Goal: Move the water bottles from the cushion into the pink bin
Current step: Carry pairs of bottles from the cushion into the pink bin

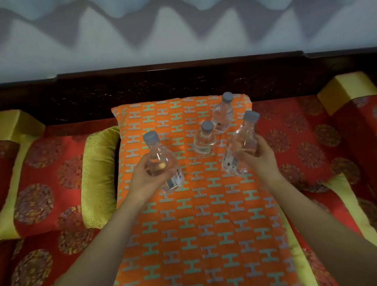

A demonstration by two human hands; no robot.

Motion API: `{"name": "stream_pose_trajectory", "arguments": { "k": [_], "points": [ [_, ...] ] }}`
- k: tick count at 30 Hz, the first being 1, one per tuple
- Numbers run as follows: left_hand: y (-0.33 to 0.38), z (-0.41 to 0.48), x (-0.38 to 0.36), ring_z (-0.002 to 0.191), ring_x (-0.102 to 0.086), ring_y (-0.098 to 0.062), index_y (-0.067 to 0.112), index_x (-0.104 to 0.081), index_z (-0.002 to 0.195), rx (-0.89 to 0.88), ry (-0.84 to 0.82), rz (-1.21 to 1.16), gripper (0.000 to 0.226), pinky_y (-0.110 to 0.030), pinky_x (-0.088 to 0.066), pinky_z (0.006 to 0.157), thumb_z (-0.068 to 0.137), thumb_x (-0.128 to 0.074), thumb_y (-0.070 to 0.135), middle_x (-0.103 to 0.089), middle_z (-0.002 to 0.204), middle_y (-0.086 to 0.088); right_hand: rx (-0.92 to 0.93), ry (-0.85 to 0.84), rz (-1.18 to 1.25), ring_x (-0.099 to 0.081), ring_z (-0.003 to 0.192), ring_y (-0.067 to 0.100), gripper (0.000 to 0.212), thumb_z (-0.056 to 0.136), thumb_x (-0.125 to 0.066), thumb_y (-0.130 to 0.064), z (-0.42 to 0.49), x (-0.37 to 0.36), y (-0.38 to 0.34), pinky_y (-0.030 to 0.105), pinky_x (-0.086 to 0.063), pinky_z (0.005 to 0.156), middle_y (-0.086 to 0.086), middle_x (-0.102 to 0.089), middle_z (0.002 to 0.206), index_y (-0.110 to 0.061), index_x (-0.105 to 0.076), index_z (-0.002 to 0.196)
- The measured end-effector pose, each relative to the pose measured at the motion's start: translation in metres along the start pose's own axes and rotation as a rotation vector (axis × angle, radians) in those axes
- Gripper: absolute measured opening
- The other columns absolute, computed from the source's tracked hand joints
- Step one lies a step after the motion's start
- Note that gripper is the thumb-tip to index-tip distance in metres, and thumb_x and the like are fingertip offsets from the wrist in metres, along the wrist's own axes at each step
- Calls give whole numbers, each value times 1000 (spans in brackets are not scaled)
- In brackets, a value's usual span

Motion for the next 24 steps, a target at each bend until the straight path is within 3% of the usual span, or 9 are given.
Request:
{"name": "stream_pose_trajectory", "arguments": {
  "k": [3, 7, 13, 16, 18, 24],
  "points": [
    [17, -12, 9, 90, -69, -15, 24, -63, 105, -22, -26, -32, 41, -19, -51, 66, 68, -83, 18, -72, 98, 3, 24, 6, 3, -70, 89, 7, 40, 60, -81, -37, -23, 6, -26, 19, -55, 69, -13, -73, 92, -44, -66, 96],
    [52, -23, 12, 88, -69, -16, 19, -65, 104, -43, -70, -38, 44, -28, -54, 71, 66, -84, 26, -72, 97, -2, 16, 17, -13, -67, 96, 30, 49, 53, -82, -41, -47, 22, -54, 46, -57, 84, 9, -70, 101, -32, -68, 99],
    [103, -39, -10, 76, -68, -2, 28, -66, 96, -123, -123, 0, 35, -14, -49, 58, 66, -85, 24, -73, 85, 9, 51, 118, 20, -68, 84, 15, 48, 53, -85, -38, -88, 63, -80, 30, -51, 71, 1, -72, 94, -30, -68, 97],
    [123, -47, -34, 67, -66, 2, 27, -66, 88, -167, -158, -6, 29, -12, -48, 54, 67, -84, 19, -72, 75, 15, 80, 150, 28, -64, 81, 15, 43, 59, -87, -27, -107, 92, -92, 28, -50, 67, 5, -68, 91, -26, -68, 98],
    [134, -56, -56, 64, -64, 4, 27, -66, 87, -189, -182, -2, 28, -12, -47, 52, 68, -84, 18, -71, 71, 18, 103, 195, 33, -66, 79, 13, 49, 53, -87, -31, -123, 118, -97, 28, -52, 68, -1, -70, 88, -25, -68, 98],
    [153, -110, -158, 69, -62, -19, 6, -64, 99, -217, -284, 1, 39, -26, -48, 49, 69, -84, 21, -66, 85, -12, 114, 346, 82, -70, 90, 25, 56, 44, -89, -36, -196, 231, -95, 41, -56, 78, 4, -73, 96, -30, -67, 96]
  ]
}}
Point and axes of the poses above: each hand's wrist, its own z-axis towards the middle knuckle, its own x-axis out of the back of the hand, y = z × x, the point moved 3 cm from there along z, towards the middle knuckle
